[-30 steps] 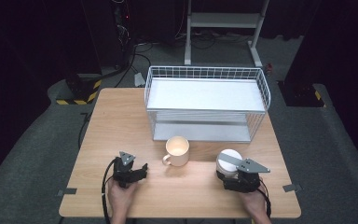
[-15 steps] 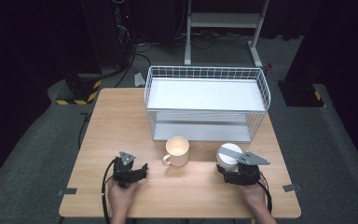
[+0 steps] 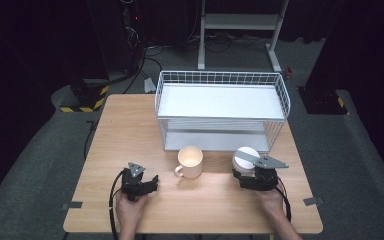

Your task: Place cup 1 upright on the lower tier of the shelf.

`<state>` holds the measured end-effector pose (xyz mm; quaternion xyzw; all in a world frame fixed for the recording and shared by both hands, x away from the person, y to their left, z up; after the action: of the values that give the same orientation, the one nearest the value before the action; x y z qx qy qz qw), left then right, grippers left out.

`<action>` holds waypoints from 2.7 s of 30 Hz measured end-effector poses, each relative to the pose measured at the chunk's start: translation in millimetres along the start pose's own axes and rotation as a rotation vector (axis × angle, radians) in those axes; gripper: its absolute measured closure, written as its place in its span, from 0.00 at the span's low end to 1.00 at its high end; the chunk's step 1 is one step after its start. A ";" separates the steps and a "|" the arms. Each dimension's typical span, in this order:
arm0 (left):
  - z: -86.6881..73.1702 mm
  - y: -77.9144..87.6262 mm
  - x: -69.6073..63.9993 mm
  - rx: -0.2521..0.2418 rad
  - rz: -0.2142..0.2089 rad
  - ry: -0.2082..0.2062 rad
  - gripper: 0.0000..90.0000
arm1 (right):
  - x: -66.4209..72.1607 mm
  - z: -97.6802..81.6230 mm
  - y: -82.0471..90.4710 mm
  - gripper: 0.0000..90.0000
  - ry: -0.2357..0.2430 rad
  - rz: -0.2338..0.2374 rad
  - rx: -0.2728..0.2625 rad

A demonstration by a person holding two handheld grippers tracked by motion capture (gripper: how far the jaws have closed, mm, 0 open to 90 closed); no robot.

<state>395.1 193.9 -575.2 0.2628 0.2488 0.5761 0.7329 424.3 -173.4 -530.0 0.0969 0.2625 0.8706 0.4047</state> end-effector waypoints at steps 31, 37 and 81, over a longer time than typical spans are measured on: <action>0.1 -0.1 0.0 -0.001 0.000 -0.001 0.25 | -31.1 27.1 -23.8 0.21 -0.064 -0.047 0.000; 0.0 0.0 0.0 0.000 0.000 -0.001 0.25 | -36.1 31.1 -30.7 0.21 -0.071 -0.063 0.008; 0.0 0.0 0.0 0.000 0.000 -0.001 0.25 | -63.4 45.2 -70.9 0.21 -0.067 -0.141 0.019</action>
<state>395.1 194.0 -575.2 0.2633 0.2483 0.5758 0.7331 529.4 -166.2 -527.0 0.1111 0.2631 0.8338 0.4725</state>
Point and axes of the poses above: each handheld gripper's, and its own axes: y roughly backward along the jaws, z roughly out of its top, x roughly to its left, the point moved 7 cm from there along -y, roughly forward along the jaws, and after that the axes turned 5 degrees about y, right-handed, at the moved point
